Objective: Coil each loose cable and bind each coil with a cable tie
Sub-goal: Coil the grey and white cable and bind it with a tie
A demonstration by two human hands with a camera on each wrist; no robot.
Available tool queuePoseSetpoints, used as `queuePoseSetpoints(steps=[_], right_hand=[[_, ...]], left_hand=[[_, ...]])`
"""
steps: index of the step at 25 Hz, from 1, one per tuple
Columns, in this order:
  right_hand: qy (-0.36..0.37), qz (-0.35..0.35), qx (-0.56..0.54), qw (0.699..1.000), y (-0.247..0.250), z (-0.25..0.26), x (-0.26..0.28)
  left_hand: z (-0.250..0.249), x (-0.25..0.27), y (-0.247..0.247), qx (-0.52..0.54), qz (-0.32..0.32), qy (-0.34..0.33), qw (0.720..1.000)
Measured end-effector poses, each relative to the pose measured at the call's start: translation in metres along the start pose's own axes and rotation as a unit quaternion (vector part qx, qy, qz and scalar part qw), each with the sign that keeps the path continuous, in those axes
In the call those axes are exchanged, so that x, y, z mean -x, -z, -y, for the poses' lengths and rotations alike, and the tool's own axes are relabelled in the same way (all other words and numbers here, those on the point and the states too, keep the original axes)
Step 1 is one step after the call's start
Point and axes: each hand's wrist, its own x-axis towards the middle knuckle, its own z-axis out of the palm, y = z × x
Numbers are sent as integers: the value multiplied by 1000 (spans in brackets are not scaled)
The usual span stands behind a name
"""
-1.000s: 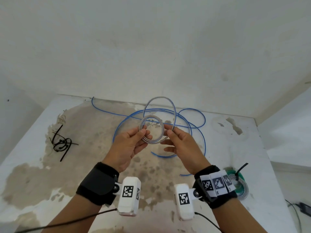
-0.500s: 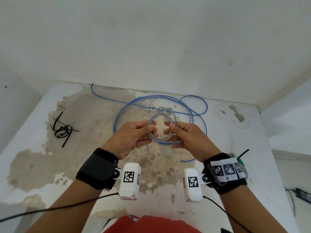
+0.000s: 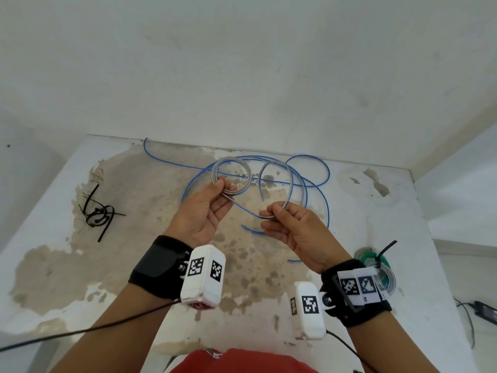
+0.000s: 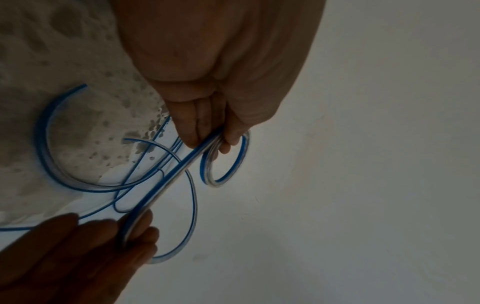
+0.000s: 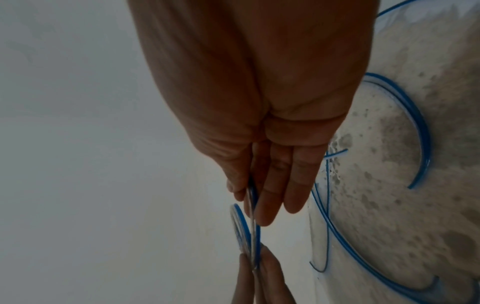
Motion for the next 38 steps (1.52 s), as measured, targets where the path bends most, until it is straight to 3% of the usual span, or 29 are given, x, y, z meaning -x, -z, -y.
queuePoseSetpoints(steps=[6, 11, 15, 19, 22, 24, 26, 27, 29, 30, 33, 38], right_hand=[[57, -51, 98, 992, 7, 18, -2], [48, 0, 194, 980, 7, 29, -3], [15, 74, 269, 960, 10, 38, 1], [-5, 94, 277, 956, 10, 38, 5], [-16, 95, 259, 961, 12, 41, 8], [-24, 106, 258, 960, 15, 44, 11], [-32, 122, 260, 957, 15, 47, 12], [-36, 130, 260, 956, 14, 48, 13], [-40, 138, 261, 955, 12, 50, 13], [-39, 134, 264, 954, 12, 52, 13], [-28, 100, 260, 960, 21, 54, 14], [-20, 70, 238, 969, 26, 50, 11]], left_hand=[[8, 12, 6, -161, 68, 0, 985], [5, 15, 4, -255, 101, -7, 962], [1, 15, 6, -290, 135, 23, 947], [5, 17, 8, -306, 149, 31, 940], [4, 17, 11, -360, 147, -9, 921], [-8, 14, 10, -385, 100, -94, 913], [-22, 3, 4, -422, 88, -192, 882], [-28, -4, 0, -469, 115, -211, 850], [-32, -12, -6, -556, 185, -172, 792], [-32, -14, -7, -575, 202, -139, 780], [-33, -10, -6, -562, 201, -118, 793], [-21, 0, -11, -483, 180, -93, 852]])
